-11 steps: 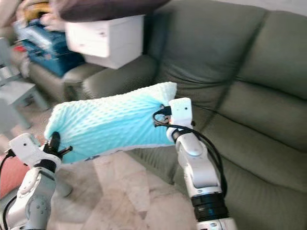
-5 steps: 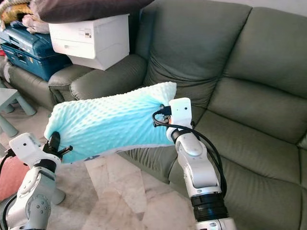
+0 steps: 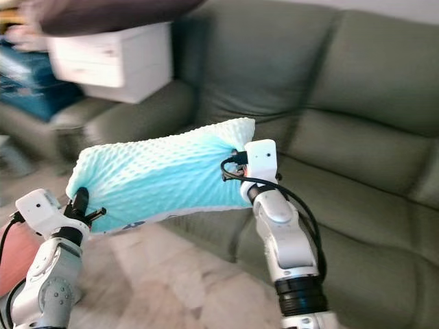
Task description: Move the pillow to the sofa
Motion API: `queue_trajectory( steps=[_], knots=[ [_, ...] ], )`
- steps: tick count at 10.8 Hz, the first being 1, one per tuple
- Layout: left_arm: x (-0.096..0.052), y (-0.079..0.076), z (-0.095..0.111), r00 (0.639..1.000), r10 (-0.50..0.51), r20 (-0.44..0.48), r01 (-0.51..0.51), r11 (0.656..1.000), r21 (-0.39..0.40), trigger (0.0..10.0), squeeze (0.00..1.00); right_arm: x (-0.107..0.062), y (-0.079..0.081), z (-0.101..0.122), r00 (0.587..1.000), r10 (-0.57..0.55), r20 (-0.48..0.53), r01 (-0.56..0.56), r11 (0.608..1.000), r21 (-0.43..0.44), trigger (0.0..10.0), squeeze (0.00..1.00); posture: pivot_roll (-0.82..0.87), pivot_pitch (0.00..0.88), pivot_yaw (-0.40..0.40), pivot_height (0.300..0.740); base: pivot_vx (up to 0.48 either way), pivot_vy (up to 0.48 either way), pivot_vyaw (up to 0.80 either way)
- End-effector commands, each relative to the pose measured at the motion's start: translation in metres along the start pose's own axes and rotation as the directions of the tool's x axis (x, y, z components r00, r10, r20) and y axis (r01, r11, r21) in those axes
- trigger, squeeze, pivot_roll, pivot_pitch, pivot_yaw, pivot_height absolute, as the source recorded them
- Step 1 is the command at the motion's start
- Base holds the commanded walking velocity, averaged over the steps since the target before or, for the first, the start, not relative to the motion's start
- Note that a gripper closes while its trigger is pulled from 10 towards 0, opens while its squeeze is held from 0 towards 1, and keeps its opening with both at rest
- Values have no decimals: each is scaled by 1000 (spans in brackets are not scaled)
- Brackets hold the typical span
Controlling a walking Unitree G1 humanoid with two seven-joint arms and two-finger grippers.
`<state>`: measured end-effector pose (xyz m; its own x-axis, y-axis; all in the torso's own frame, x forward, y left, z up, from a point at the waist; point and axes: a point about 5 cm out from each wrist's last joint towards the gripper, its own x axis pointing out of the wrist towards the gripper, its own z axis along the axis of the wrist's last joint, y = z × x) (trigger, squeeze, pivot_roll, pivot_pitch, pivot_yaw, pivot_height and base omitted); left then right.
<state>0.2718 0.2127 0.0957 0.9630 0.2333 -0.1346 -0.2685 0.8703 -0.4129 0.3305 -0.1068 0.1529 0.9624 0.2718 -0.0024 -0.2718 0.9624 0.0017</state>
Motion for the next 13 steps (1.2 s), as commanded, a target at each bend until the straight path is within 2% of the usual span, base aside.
queue_trajectory(
  steps=[1, 10, 13],
  knots=[
    [1, 2, 4, 1000, 6, 10, -6, 1000, 12, 10000, 0, 0, -5, 7, 1000, -18, 25, 18, 1000, -4, 10000, 0, -177, 0, 43, 740, 0, 0, -800],
    [0, 0, 0, 1000, 1, -2, -1, 1000, 11, 10000, 0, 0, -4, 7, 1000, -16, 26, 17, 1000, -16, 10000, 0, -181, 0, 46, 740, 0, 0, -800],
    [1, -3, -1, 1000, 6, 3, -6, 1000, 6, 10000, 0, -1, -1, 8, 999, 0, 38, 2, 999, -39, 10000, 0, -181, 0, 45, 740, 0, 0, 0]
  ],
)
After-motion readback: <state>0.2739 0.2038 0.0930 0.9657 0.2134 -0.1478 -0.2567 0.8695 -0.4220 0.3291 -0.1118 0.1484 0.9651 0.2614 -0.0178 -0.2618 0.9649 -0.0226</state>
